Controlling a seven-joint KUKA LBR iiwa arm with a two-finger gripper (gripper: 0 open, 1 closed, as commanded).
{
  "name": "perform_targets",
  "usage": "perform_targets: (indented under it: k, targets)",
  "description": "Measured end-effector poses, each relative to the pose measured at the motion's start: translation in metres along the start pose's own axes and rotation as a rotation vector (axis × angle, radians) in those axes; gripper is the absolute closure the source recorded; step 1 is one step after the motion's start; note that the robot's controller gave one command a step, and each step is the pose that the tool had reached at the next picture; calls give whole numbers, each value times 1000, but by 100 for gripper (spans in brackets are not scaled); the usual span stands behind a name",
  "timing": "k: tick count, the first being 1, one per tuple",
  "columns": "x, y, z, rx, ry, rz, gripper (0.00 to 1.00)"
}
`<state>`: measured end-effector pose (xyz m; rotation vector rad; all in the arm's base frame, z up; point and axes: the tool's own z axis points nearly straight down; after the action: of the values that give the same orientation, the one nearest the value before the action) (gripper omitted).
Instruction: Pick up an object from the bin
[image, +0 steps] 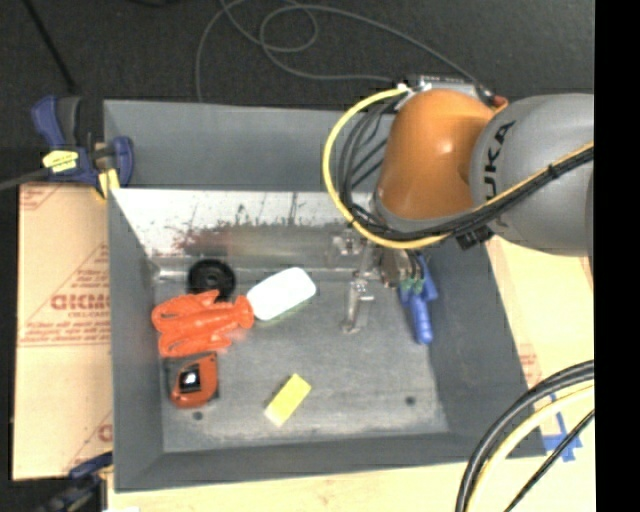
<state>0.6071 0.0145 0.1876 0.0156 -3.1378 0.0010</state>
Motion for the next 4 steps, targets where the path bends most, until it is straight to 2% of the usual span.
perform_targets:
  k: [1, 2, 3, 4]
  targets:
    - [-1, 0, -5, 0, -8, 0, 0]
    - [-14, 39, 41, 1, -15, -50, 0]
    - [33, 51, 60, -2, -5, -54, 0]
    - [21, 56, 82, -2, -4, -2, 0]
